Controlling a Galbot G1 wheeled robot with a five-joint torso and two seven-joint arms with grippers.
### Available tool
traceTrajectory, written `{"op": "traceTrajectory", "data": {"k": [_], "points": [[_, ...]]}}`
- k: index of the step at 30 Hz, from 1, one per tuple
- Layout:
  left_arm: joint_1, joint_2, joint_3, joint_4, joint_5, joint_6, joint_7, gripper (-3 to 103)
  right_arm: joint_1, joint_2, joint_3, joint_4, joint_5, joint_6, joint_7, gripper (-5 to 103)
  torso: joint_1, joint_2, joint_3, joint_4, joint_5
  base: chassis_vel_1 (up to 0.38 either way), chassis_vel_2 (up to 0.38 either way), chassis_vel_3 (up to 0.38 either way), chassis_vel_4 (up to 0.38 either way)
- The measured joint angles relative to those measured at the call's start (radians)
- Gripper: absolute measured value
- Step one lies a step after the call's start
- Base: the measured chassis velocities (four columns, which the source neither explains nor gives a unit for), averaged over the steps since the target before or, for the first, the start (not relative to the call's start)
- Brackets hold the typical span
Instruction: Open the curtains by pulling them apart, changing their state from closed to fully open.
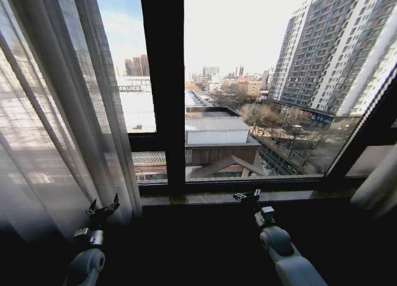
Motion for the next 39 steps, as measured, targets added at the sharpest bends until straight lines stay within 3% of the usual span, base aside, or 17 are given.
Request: {"op": "traceTrajectory", "data": {"k": [39], "points": [[0.000,0.000,0.000,0.000,0.000,0.000,0.000,100,0.000,0.000,0.000,0.000,0.000,0.000,0.000,100,0.000,0.000,0.000,0.0000,0.0000,0.000,0.000,0.000,0.000]]}}
